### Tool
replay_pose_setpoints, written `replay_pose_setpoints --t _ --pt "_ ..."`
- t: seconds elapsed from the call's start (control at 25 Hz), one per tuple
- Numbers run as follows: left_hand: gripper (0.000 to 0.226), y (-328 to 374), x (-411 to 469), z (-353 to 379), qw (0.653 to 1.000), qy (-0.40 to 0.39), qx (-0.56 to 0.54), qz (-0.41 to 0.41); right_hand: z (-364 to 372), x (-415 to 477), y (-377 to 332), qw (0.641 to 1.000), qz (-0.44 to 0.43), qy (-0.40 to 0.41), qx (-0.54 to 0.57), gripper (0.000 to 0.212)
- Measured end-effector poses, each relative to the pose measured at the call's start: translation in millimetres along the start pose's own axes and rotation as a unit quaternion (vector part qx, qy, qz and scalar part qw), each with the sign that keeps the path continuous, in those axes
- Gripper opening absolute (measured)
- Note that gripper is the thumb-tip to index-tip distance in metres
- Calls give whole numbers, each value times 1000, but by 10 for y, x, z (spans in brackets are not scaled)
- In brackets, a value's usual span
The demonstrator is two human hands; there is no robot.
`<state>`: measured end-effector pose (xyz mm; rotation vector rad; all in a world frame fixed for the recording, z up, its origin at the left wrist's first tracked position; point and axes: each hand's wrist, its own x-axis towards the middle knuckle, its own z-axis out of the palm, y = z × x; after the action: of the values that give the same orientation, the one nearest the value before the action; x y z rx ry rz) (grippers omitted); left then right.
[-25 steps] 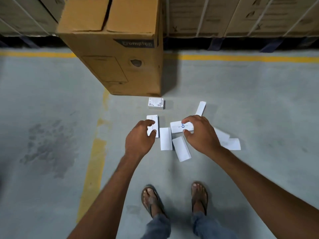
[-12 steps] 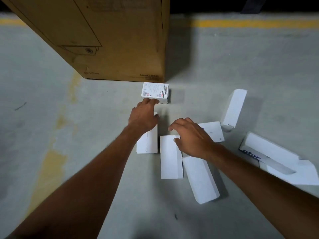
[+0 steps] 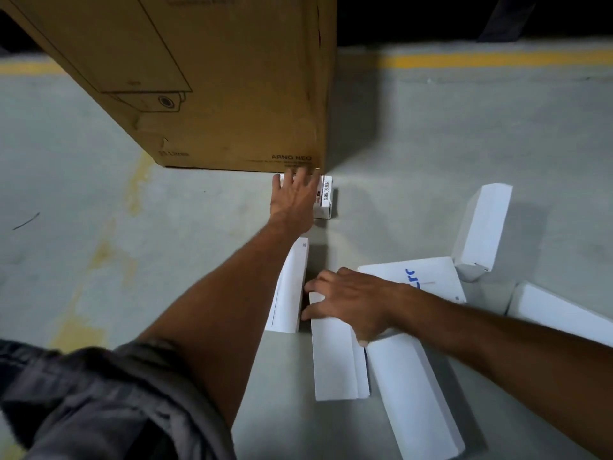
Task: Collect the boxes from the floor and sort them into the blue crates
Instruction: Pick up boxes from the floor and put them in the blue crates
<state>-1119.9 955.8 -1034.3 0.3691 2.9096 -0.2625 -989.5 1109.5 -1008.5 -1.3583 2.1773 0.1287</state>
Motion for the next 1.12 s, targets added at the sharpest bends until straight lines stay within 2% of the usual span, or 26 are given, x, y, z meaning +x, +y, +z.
replay_pose_setpoints --t 0.12,0.28,0.44,0.56,0.72,1.0,1.12 --pt "95 -100 -145 -55 998 47 -20 -29 -49 35 11 999 -6 3 -46 98" --pt "99 -362 -523 -106 987 97 -107 -74 -344 -30 100 999 11 44 -13 73" --pt "100 -689 -813 -151 971 98 -176 -132 -614 92 140 998 18 -53 -12 79" --pt "93 -797 -998 -116 971 94 -166 -142 -389 199 -77 991 -6 -133 -10 90" --pt "86 -846 -1215 -35 973 92 -126 -167 -216 210 -150 995 -20 -95 -21 84" --pt "83 -901 -1476 51 973 89 -103 -187 -299 295 -75 996 1 -83 -21 80" --pt "82 -917 -1567 107 970 72 -118 -199 -510 306 -43 993 5 -121 6 69"
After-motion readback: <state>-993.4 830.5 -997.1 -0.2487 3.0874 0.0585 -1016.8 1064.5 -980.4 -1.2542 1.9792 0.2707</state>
